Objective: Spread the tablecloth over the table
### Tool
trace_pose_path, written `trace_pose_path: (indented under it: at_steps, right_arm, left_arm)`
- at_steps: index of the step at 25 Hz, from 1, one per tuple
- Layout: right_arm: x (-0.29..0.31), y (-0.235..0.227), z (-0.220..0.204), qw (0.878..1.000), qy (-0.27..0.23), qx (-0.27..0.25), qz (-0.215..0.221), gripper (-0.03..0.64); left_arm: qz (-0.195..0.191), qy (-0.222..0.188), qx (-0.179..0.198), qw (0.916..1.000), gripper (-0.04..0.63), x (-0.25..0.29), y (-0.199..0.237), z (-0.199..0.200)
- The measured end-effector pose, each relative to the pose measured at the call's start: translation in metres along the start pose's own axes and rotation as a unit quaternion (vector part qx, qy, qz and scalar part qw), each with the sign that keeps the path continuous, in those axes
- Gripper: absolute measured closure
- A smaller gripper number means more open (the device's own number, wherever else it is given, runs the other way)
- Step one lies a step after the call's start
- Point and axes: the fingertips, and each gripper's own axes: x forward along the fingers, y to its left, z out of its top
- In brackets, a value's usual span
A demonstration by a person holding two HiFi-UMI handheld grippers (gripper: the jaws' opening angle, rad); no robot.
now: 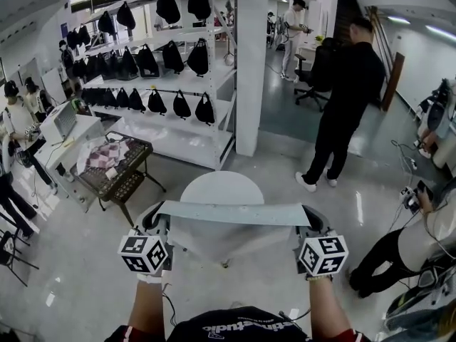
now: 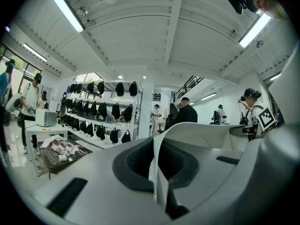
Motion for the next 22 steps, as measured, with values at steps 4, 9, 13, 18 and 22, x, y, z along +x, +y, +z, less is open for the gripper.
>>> trace_pose_path:
  at_steps: [4, 9, 13, 18, 22]
  right_arm:
    - [0.018, -0.008, 0.009, 1.000, -0.001, -0.001, 0.012, 0.589]
    - [0.035, -0.019, 0.015, 1.000, -0.002, 0.003, 0.024, 0.591]
    - [0.045, -0.030, 0.018, 0.999, -0.005, 0.005, 0.033, 0.589]
    - [0.050, -0.037, 0.022, 0.999, -0.010, 0.012, 0.039, 0.589]
    - [0.052, -0.038, 0.021, 0.999, -0.014, 0.015, 0.041, 0.589]
  left_arm:
    - [0.012, -0.001, 0.001, 0.9999, 0.578, 0.014, 0.002, 0.008]
    - [0.022, -0.002, 0.008, 0.9997, 0.578, 0.028, 0.000, 0.016]
    - [0.033, 0.000, 0.012, 0.9994, 0.578, 0.035, -0.005, 0.019]
    - [0.036, 0.010, 0.022, 0.9990, 0.578, 0.040, -0.009, 0.021]
    - [0.040, 0.009, 0.030, 0.9987, 0.578, 0.039, -0.009, 0.023]
